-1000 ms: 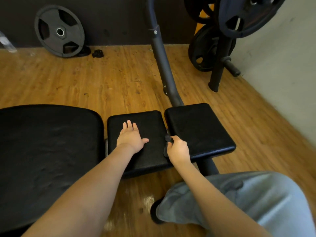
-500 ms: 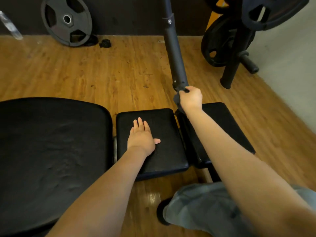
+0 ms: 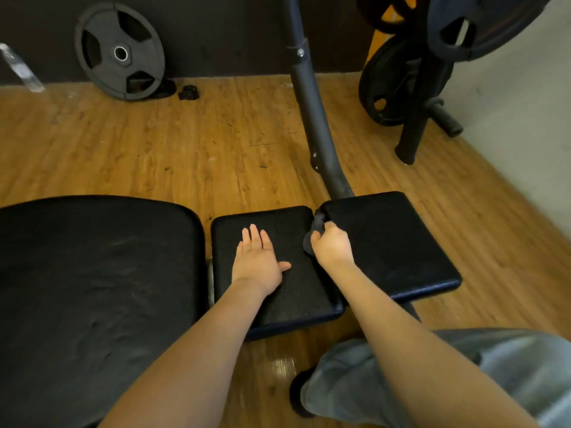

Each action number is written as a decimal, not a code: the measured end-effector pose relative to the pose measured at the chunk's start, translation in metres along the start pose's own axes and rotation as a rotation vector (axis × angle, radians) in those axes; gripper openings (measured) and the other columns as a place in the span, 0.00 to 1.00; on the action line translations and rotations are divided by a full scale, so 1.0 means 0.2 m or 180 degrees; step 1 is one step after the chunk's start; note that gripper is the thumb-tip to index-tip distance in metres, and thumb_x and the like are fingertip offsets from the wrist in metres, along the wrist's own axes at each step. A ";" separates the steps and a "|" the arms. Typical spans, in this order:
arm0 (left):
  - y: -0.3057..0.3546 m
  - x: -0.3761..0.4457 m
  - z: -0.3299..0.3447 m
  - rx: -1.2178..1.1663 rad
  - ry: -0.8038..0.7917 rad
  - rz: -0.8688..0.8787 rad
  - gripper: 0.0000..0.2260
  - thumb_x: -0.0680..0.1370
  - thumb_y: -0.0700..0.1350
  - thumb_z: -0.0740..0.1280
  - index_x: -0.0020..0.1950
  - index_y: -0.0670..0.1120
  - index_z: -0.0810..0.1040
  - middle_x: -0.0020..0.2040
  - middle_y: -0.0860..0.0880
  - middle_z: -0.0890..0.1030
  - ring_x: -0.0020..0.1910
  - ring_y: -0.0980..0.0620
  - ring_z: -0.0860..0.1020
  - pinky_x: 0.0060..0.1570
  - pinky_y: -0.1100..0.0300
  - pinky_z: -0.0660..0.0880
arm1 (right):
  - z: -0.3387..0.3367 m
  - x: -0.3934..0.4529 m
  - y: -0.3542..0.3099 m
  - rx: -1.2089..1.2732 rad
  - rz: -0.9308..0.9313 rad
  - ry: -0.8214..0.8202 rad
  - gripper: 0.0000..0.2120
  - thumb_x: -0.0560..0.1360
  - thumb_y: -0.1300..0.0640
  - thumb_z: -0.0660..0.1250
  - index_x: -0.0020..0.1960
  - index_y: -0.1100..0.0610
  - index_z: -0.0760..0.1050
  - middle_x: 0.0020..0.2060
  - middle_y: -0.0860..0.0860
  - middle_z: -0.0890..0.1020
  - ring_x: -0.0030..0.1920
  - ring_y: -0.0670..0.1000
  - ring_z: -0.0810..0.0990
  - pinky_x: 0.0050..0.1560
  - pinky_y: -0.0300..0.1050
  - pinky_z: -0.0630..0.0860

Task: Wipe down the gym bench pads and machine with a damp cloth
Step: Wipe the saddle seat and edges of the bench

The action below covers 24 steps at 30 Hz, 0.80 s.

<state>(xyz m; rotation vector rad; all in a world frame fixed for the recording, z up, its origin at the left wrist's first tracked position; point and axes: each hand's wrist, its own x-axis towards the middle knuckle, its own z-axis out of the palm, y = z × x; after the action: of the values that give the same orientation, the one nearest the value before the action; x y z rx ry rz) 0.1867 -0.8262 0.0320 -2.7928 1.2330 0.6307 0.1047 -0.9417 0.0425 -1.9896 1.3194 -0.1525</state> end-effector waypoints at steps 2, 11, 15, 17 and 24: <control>0.00 0.00 0.00 -0.0048 0.0008 0.0009 0.37 0.81 0.58 0.56 0.77 0.38 0.42 0.77 0.38 0.40 0.76 0.40 0.41 0.75 0.49 0.47 | -0.02 -0.14 0.08 0.0062 -0.0030 0.0029 0.14 0.80 0.58 0.58 0.62 0.65 0.69 0.54 0.61 0.78 0.52 0.57 0.79 0.44 0.42 0.70; -0.07 -0.06 -0.03 -0.0148 0.0006 0.0211 0.37 0.80 0.59 0.59 0.78 0.41 0.45 0.78 0.42 0.44 0.77 0.45 0.44 0.75 0.51 0.51 | -0.05 -0.47 0.29 -0.0031 0.0086 0.0026 0.14 0.80 0.58 0.58 0.63 0.63 0.69 0.54 0.59 0.79 0.52 0.56 0.79 0.37 0.34 0.65; -0.16 -0.12 -0.07 -0.0044 -0.0268 0.0277 0.38 0.78 0.57 0.63 0.78 0.43 0.45 0.78 0.44 0.44 0.77 0.45 0.44 0.74 0.51 0.52 | -0.09 -0.48 0.30 -0.0179 0.0198 -0.0160 0.14 0.79 0.60 0.59 0.62 0.66 0.70 0.55 0.61 0.78 0.54 0.58 0.78 0.36 0.33 0.63; -0.23 -0.16 -0.07 -0.0087 -0.0233 0.0121 0.40 0.77 0.57 0.65 0.78 0.42 0.45 0.78 0.43 0.44 0.77 0.45 0.44 0.73 0.50 0.53 | -0.10 -0.47 0.29 -0.0318 0.0323 -0.0345 0.13 0.78 0.60 0.60 0.59 0.68 0.72 0.55 0.62 0.79 0.55 0.59 0.78 0.41 0.37 0.66; -0.34 -0.14 -0.10 -0.0240 -0.0278 -0.0195 0.47 0.74 0.55 0.71 0.77 0.39 0.42 0.78 0.42 0.42 0.77 0.46 0.43 0.74 0.50 0.54 | -0.24 -0.37 0.12 0.0257 0.0161 -0.0060 0.06 0.75 0.60 0.64 0.46 0.64 0.77 0.39 0.57 0.78 0.42 0.55 0.78 0.41 0.45 0.71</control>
<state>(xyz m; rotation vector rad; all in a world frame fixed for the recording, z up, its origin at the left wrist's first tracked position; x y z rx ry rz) 0.2244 -0.7638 0.0512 -2.8169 1.1267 0.8020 0.0295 -0.9090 0.0825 -1.8842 1.3295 -0.1602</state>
